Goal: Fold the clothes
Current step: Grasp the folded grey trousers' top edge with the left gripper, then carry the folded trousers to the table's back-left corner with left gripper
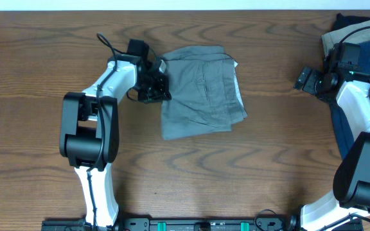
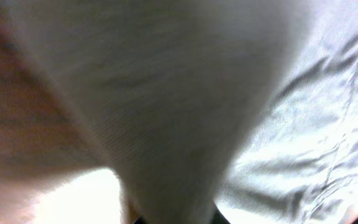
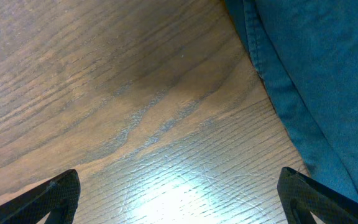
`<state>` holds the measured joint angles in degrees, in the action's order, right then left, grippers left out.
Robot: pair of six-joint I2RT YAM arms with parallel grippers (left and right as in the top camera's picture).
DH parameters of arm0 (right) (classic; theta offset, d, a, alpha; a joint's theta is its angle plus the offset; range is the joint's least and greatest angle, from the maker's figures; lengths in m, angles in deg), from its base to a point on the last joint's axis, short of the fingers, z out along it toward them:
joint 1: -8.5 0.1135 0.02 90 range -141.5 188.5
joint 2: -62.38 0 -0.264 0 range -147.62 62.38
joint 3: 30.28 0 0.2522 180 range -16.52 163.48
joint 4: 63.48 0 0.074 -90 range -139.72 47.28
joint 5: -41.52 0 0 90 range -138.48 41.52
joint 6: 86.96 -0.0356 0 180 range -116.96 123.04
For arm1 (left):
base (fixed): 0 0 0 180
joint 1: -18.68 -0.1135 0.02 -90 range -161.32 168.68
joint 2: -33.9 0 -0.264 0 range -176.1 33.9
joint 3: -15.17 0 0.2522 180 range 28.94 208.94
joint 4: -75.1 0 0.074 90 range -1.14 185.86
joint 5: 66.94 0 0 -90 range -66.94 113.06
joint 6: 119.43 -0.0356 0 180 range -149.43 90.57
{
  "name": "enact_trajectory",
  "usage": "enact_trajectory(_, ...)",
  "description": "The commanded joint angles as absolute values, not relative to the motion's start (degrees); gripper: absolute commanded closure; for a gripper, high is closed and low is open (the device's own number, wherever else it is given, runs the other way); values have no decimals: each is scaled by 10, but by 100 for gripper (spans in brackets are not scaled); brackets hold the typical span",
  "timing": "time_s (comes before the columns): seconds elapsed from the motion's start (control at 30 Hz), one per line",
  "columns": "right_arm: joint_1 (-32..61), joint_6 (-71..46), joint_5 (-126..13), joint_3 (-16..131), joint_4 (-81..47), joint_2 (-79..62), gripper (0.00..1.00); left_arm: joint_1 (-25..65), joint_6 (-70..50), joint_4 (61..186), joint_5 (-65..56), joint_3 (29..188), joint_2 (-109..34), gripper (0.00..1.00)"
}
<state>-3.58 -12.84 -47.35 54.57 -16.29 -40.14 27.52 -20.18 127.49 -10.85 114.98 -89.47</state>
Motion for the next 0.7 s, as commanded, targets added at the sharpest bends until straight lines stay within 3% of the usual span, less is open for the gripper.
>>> enact_trajectory(0.0, -39, -123, -468, 551, -162, -406, 1, 239, -161, 1245, -105, 1150, -903, 94)
enact_trajectory(0.27, -39, -123, -468, 551, -162, -406, 1, 126, -85, 1186, 4, 1150, -903, 94)
enact_trajectory(0.67, -39, -123, -468, 551, -162, -406, 1, -105, 49, 1166, 17, 1150, -903, 94)
